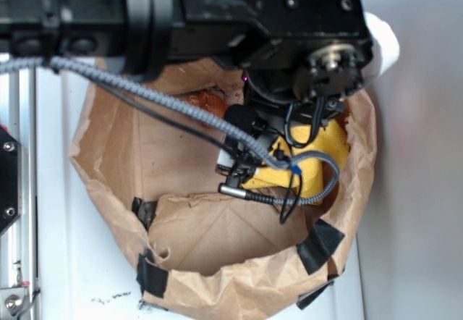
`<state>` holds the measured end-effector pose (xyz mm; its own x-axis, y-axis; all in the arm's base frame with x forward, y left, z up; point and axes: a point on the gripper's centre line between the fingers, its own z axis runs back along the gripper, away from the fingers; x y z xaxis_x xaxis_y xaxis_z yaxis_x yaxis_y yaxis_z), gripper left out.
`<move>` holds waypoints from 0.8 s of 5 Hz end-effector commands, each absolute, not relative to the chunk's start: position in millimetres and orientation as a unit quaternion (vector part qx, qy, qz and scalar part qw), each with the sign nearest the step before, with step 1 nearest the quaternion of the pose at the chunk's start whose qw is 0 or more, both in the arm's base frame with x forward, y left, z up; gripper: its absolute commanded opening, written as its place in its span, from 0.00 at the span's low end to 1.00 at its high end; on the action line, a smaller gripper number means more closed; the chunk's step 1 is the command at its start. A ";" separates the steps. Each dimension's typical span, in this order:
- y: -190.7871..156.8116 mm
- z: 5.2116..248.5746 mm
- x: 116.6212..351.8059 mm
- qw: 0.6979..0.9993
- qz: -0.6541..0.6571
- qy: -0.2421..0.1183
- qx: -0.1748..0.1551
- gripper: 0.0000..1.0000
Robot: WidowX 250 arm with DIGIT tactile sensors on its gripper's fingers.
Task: Grab the shell.
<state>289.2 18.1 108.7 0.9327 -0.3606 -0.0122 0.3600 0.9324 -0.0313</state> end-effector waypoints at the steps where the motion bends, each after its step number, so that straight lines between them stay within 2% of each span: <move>1: 48.5 92.1 279.2 0.983 -0.177 -0.015 -0.045 1.00; 4: 46.1 44.6 278.2 0.978 -0.205 -0.013 -0.033 1.00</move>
<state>274.7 50.9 37.4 0.9198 -0.3920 0.0140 0.3919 0.9167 -0.0786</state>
